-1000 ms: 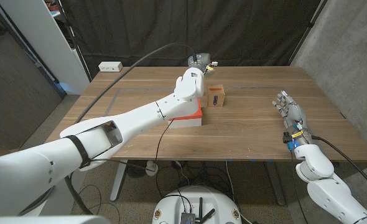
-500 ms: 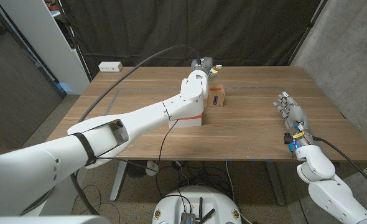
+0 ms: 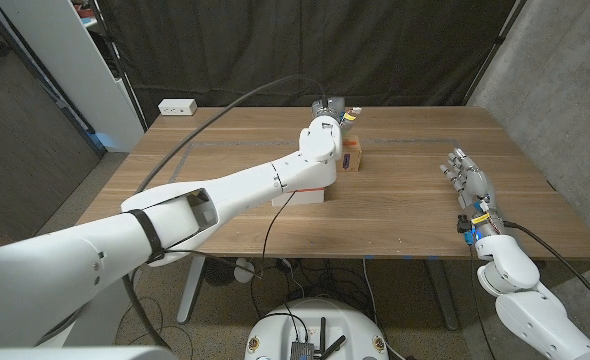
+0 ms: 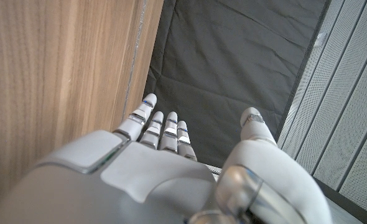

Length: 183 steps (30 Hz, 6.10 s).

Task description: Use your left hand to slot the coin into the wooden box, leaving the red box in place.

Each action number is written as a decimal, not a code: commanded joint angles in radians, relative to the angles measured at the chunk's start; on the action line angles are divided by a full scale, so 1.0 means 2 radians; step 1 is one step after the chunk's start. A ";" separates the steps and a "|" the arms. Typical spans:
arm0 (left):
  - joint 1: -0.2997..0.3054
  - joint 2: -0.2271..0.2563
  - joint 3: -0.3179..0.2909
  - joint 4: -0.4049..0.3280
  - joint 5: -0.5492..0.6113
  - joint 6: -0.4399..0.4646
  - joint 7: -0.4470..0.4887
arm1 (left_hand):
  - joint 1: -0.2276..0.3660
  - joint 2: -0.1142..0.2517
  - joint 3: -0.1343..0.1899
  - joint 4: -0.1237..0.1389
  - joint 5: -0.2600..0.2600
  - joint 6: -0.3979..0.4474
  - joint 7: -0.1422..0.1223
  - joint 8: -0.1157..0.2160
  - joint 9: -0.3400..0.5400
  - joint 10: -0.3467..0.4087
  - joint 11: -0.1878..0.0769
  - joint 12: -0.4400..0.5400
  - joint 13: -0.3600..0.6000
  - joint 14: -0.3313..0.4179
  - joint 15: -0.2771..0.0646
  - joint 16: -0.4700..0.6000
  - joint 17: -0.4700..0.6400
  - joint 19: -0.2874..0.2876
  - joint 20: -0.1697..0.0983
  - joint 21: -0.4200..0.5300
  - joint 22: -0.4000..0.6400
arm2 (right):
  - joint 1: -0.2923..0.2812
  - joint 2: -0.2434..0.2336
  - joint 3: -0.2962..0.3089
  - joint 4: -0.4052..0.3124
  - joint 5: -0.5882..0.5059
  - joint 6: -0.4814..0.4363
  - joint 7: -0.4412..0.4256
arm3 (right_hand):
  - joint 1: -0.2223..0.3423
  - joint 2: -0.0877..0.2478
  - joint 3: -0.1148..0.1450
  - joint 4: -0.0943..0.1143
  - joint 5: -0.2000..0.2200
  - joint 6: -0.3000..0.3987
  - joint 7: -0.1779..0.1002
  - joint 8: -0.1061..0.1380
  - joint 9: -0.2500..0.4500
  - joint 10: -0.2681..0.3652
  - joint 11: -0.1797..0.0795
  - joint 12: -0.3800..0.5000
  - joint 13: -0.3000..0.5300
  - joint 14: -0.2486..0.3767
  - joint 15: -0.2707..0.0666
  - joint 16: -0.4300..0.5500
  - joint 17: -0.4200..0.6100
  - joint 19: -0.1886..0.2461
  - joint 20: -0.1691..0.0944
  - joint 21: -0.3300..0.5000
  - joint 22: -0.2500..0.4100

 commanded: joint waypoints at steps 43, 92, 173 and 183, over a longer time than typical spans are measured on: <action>0.011 -0.054 0.005 0.089 -0.069 -0.033 0.125 | 0.006 0.000 0.002 -0.001 0.003 0.083 0.020 -0.004 0.013 -0.003 -0.004 -0.001 0.005 -0.004 0.000 0.000 0.000 -0.002 -0.027 -0.002 0.001 | -0.002 0.002 0.005 0.012 0.011 -0.001 0.004 | 0.005 0.001 0.001 0.004 0.003 0.004 0.001 -0.001 0.002 0.006 0.001 0.000 0.002 0.004 0.000 0.002 0.001 0.005 0.001 0.000 0.002; 0.012 -0.062 0.007 0.107 -0.089 -0.038 0.137 | 0.006 -0.002 0.002 -0.001 0.006 0.088 0.019 -0.007 0.018 -0.002 -0.007 -0.003 0.004 -0.002 0.000 0.001 -0.001 -0.002 -0.027 -0.003 0.001 | 0.012 0.000 -0.003 0.025 0.022 -0.001 0.013 | 0.005 0.002 0.000 0.004 0.003 0.003 0.000 -0.002 0.002 0.007 0.002 0.000 0.002 0.005 0.002 0.002 0.002 0.006 0.003 0.000 0.002; -0.002 -0.076 0.032 0.135 -0.115 -0.005 0.106 | -0.036 -0.026 -0.003 0.000 0.025 0.011 0.015 -0.099 -0.020 0.000 -0.020 -0.005 0.003 -0.007 -0.001 -0.003 -0.018 0.001 -0.028 -0.017 -0.007 | 0.015 -0.002 -0.008 0.034 0.030 0.001 0.018 | 0.006 0.003 -0.001 0.004 0.004 0.005 -0.004 -0.001 0.003 0.008 0.001 0.000 0.002 0.007 0.002 0.002 0.003 0.006 0.004 0.000 0.002; -0.003 -0.072 0.033 0.129 -0.119 -0.006 0.104 | -0.057 -0.039 -0.012 0.003 0.024 0.011 0.014 -0.118 -0.032 0.000 -0.023 -0.006 0.004 -0.006 -0.001 -0.004 -0.021 0.003 -0.028 -0.025 -0.013 | 0.016 -0.002 -0.008 0.034 0.028 0.000 0.016 | 0.007 0.004 0.000 0.003 0.004 0.005 -0.004 -0.001 0.003 0.008 0.001 0.000 0.002 0.008 0.002 0.003 0.003 0.007 0.005 0.000 0.002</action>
